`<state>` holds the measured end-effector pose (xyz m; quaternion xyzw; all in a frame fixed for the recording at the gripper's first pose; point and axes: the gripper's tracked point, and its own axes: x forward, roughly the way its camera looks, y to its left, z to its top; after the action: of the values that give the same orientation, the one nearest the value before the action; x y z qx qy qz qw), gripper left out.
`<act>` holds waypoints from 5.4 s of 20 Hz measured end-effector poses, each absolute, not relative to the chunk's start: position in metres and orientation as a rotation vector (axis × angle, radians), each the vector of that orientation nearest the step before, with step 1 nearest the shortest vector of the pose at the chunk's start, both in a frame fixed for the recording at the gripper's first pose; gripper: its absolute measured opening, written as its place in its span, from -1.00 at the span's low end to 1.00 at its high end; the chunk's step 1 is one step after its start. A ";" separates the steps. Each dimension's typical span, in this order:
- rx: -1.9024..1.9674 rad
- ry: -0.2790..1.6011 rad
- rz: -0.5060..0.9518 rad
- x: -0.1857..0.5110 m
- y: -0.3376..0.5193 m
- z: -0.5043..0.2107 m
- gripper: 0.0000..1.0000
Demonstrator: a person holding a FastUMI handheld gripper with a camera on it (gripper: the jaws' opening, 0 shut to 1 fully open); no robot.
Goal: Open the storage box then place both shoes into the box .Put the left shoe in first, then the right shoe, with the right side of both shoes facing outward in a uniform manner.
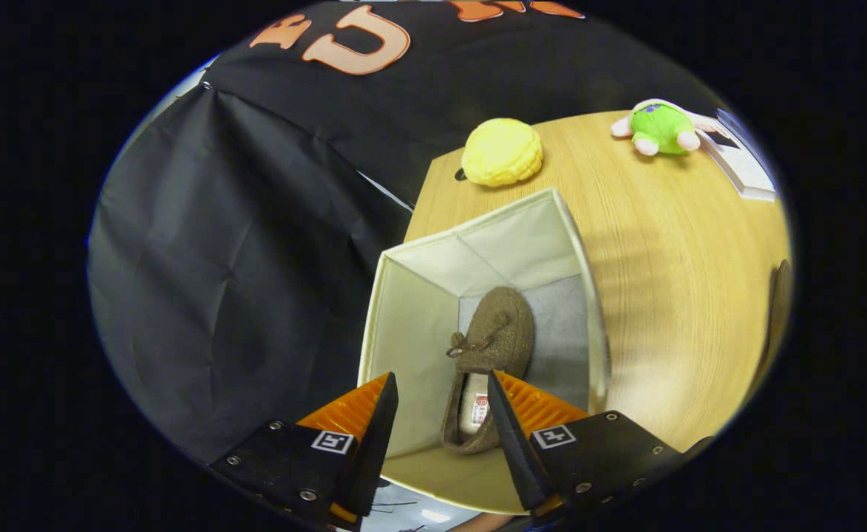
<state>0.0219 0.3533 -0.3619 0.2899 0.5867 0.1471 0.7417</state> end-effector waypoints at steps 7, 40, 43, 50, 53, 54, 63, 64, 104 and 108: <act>0.506 1.082 0.313 0.031 0.265 -0.308 0.96; 0.302 1.279 -0.123 -0.120 -0.061 -0.460 0.57; 0.283 1.275 -0.157 -0.116 -0.070 -0.471 0.36; 0.293 1.249 -0.208 -0.112 -0.074 -0.495 -0.25; 0.305 1.244 -0.244 -0.109 -0.079 -0.496 -0.54; 0.303 1.243 -0.257 -0.109 -0.081 -0.496 -0.61; 0.382 1.197 -0.223 -0.087 -0.050 -0.452 -0.90; 0.391 1.190 -0.213 -0.083 -0.042 -0.445 -0.90; 0.396 1.176 0.232 0.041 0.304 -0.350 -0.90; 0.382 1.233 0.192 0.036 0.314 -0.371 -0.90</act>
<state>0.0361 0.3143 -0.3713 0.1779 0.5738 0.0894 0.7944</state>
